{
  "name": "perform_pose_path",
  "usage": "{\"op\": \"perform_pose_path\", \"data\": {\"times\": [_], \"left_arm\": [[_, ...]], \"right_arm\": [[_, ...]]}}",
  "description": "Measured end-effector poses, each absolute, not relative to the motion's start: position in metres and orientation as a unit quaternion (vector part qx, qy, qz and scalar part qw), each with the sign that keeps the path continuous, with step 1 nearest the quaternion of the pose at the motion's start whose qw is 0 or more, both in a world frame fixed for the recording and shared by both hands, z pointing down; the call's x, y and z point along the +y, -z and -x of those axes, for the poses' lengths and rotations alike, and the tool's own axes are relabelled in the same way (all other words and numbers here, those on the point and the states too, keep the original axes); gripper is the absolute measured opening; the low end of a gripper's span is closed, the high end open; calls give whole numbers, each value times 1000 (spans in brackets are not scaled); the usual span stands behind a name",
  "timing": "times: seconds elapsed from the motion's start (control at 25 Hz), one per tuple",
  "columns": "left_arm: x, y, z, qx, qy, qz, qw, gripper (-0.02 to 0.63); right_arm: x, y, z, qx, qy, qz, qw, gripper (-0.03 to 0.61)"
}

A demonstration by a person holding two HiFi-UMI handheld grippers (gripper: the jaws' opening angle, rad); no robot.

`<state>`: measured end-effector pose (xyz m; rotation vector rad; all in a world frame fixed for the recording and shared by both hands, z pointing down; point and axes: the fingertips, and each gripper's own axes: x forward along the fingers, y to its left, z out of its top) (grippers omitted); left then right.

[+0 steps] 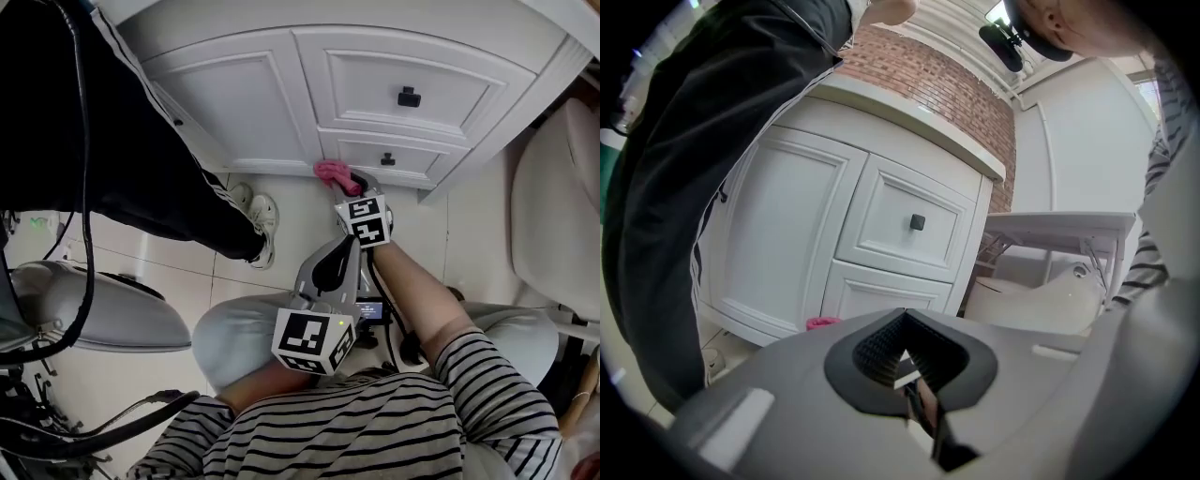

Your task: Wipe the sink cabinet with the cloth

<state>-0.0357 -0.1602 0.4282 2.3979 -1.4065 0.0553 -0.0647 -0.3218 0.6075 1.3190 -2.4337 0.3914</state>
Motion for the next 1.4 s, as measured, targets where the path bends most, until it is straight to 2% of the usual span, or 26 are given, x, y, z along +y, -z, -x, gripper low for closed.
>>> {"op": "perform_pose_path", "data": {"times": [0.2, 0.48, 0.6, 0.68, 0.76, 0.92, 1.2, 1.4], "left_arm": [[-163, -429, 40, -499, -16, -847, 183, -8], [-165, -430, 40, -497, -16, -847, 188, -8], [-164, -428, 39, -500, -21, -845, 188, -8], [-168, -427, 37, -502, -30, -847, 171, -8], [-177, -427, 36, -506, -39, -848, 150, -8], [-167, -431, 32, -509, -58, -848, 135, -8], [-140, -418, 22, -518, -75, -847, 92, -6], [-123, -416, 20, -528, -86, -842, 71, -6]], "right_arm": [[-331, -617, 37, -842, -133, -486, 191, 89], [-315, -633, -116, -751, -185, -607, 181, 89], [-297, -637, -176, -714, -195, -641, 203, 97], [-290, -630, -210, -681, -198, -673, 210, 91], [-289, -608, -233, -655, -209, -702, 185, 89], [-262, -540, -237, -662, -212, -712, 103, 89], [-164, -391, -193, -751, -178, -635, -21, 89], [-94, -393, -192, -767, -136, -627, -21, 89]]}}
